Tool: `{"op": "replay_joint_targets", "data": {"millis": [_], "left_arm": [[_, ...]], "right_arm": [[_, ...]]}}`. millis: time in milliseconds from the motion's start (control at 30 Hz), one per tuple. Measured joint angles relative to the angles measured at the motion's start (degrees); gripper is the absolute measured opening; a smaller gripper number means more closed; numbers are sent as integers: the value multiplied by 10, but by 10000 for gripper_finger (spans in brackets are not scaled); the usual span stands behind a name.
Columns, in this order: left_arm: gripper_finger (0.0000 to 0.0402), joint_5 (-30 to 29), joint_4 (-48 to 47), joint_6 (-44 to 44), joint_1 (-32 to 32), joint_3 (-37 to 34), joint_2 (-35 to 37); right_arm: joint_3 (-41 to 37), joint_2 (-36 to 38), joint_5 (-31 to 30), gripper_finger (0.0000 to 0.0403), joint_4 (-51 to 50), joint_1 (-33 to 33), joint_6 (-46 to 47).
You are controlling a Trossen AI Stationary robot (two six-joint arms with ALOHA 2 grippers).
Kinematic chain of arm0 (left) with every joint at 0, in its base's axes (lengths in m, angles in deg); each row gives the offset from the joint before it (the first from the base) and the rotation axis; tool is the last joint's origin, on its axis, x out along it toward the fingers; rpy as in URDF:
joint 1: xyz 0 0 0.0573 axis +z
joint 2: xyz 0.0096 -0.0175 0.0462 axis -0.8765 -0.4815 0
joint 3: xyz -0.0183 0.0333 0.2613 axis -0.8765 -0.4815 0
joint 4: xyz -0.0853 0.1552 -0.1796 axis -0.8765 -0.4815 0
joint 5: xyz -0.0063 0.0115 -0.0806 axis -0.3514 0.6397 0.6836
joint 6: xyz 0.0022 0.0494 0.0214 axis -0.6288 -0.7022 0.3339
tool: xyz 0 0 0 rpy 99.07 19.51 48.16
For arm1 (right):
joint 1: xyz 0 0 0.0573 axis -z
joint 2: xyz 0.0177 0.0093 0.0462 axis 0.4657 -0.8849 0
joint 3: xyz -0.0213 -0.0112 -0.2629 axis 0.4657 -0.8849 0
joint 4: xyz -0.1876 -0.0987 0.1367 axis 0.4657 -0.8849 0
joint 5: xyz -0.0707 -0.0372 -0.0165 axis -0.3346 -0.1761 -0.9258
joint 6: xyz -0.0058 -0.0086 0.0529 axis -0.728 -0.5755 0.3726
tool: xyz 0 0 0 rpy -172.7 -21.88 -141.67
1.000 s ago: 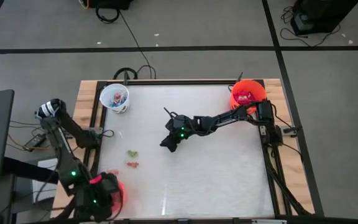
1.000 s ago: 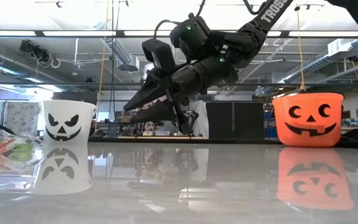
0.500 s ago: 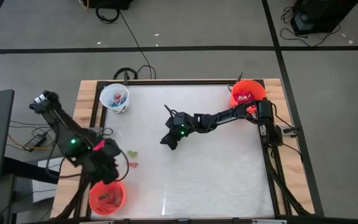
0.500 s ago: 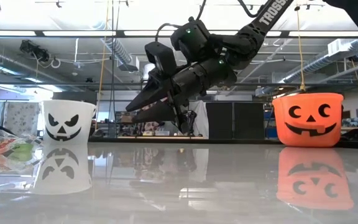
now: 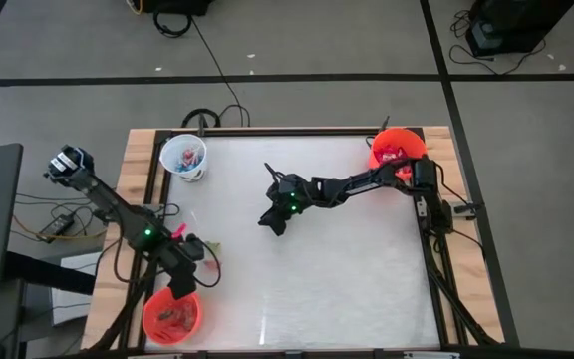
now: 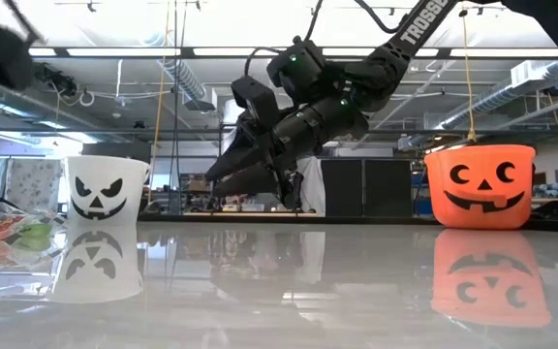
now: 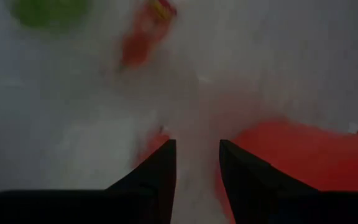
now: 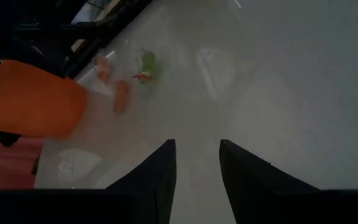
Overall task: Sort candy by brand, put in halloween buckets
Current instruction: Put the orange gummy into the bottom orange bucket
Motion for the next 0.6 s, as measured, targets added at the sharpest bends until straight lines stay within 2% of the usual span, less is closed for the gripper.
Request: {"op": "replay_joint_targets", "data": {"millis": [133,467,600], "left_arm": [[127,21,46,-2,0,-42,0],[127,36,83,-13,0,-112,1],[127,36,86,-12,0,-117,0]], "right_arm": [[0,0,-3,134,-14,3,-7],[0,0,-4,134,-18,3,-7],[0,0,-4,135,-19,1,-1]]}}
